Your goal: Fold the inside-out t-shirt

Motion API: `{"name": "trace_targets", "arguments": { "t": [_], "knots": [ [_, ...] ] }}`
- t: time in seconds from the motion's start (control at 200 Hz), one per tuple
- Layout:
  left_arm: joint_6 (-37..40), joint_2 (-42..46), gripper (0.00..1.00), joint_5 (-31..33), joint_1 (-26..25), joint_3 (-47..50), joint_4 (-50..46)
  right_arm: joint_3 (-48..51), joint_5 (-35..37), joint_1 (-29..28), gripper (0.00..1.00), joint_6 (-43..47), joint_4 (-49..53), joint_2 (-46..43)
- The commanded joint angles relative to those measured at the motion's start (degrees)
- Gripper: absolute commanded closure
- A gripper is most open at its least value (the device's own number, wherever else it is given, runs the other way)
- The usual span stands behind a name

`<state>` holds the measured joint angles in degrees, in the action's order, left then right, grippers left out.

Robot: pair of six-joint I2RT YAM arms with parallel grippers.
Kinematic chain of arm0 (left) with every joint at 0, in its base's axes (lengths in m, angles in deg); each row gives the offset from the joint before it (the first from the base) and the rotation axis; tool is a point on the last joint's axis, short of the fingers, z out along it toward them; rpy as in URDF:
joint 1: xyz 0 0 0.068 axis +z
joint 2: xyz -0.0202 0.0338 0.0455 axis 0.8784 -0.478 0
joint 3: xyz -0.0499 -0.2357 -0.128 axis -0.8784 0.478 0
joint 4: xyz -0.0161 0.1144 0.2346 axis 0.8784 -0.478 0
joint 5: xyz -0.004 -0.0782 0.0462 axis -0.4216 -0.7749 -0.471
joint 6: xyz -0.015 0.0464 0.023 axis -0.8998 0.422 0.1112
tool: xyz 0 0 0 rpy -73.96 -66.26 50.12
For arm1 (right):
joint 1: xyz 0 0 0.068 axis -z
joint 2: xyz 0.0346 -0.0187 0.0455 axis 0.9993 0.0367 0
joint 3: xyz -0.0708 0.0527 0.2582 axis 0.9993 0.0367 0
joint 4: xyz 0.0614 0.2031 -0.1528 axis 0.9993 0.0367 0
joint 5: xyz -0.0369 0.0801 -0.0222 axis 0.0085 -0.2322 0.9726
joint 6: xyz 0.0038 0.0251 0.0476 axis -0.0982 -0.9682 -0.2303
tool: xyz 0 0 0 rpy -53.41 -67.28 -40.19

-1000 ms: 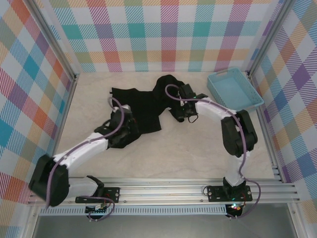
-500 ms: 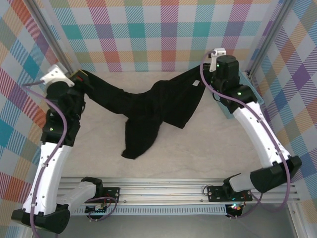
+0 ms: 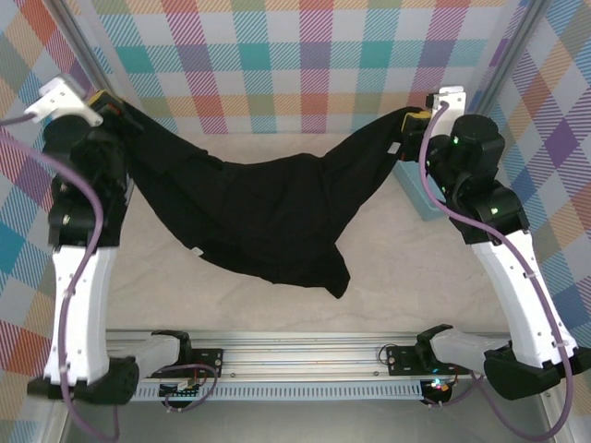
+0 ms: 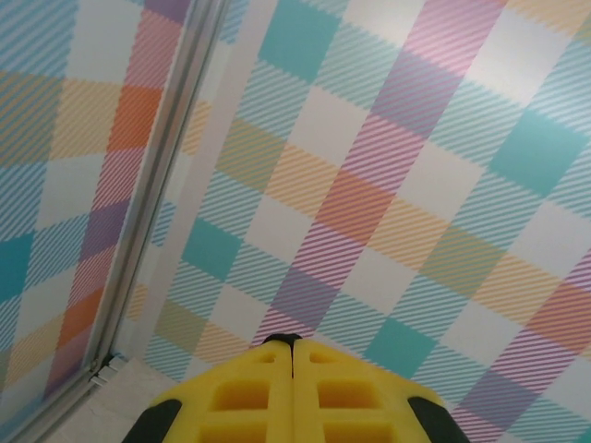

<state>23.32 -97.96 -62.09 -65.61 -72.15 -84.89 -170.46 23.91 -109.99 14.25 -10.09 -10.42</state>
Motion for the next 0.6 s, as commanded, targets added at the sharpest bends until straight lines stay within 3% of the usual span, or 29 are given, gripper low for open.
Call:
{"name": "trace_targets", "arguments": {
  "t": [0.0, 0.09, 0.22, 0.315, 0.435, 0.595],
  "knots": [
    [2.31, -12.7, 1.0, -1.16, 2.04, -3.72, -1.8, -1.19, -0.43, 0.53, 0.98, -0.49, -2.37, 5.79],
    [3.57, -23.87, 0.94, -1.93, 2.75, -11.43, -6.02, -5.18, -0.5, 0.48, 0.98, -0.73, -0.87, 13.49],
    [3.52, -30.55, 0.44, -7.23, 2.68, -14.94, -12.47, -10.88, 1.54, 0.53, 0.98, -0.07, 2.13, 23.4],
    [1.5, -24.82, 0.23, -15.21, 1.42, -3.92, -8.56, -12.57, 2.05, 0.71, 0.99, 0.04, 3.82, 28.02],
    [-1.73, -13.84, 0.19, -23.02, -5.65, 15.46, 1.56, -12.4, 2.01, 1.33, 0.99, 0.0, 5.06, 32.1],
    [1.38, -8.31, 0.21, -28.99, -25.86, 35.14, 14.43, -12.51, -1.28, 4.33, 0.99, -1.0, 7.43, 36.48]
  ]
}}
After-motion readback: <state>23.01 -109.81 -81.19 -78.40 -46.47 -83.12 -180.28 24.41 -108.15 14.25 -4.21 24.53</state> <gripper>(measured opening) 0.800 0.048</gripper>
